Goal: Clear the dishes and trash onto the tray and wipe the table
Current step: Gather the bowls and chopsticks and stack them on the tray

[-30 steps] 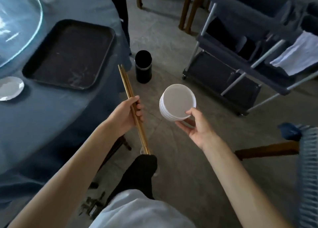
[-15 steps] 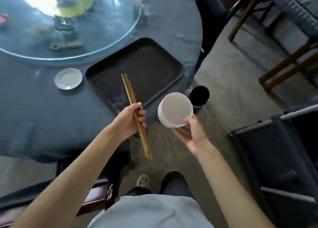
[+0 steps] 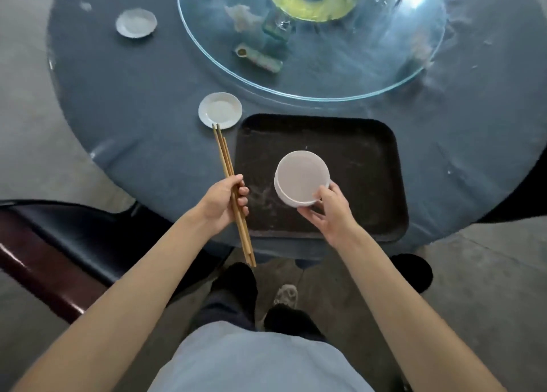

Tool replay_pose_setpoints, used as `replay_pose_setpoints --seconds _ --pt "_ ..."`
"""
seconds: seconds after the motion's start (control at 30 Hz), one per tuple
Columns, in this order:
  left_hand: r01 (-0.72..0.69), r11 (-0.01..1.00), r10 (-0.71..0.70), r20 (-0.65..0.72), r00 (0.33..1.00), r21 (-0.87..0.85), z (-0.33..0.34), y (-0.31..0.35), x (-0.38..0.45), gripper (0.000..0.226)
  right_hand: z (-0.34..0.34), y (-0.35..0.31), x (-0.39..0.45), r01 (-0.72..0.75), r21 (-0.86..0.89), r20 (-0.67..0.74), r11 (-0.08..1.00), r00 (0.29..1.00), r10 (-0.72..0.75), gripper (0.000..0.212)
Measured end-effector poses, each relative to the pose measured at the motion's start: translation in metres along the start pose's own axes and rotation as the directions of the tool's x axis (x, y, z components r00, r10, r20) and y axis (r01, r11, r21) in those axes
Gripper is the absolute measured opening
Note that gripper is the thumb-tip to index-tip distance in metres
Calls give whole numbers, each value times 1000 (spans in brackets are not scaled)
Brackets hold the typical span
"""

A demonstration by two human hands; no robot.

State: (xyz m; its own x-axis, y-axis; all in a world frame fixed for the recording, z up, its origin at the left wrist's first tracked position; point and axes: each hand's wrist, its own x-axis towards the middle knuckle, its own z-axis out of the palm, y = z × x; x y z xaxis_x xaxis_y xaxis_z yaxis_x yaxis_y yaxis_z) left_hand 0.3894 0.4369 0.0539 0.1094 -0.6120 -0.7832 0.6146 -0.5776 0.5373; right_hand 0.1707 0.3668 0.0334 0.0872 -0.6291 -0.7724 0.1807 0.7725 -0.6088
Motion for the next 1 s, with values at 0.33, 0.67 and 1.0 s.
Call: replay_pose_setpoints --seconds 0.33,0.67,1.0 --pt "-13 1000 15 -158 987 15 -11 49 54 31 92 -49 88 -90 -168 61 982 993 102 51" --pt "5 999 1 -136 991 41 -21 79 98 29 122 -70 124 -110 -175 85 978 988 126 52" --pt "-95 995 99 -184 978 32 -4 83 93 30 110 -76 106 -33 -284 10 958 999 37 75"
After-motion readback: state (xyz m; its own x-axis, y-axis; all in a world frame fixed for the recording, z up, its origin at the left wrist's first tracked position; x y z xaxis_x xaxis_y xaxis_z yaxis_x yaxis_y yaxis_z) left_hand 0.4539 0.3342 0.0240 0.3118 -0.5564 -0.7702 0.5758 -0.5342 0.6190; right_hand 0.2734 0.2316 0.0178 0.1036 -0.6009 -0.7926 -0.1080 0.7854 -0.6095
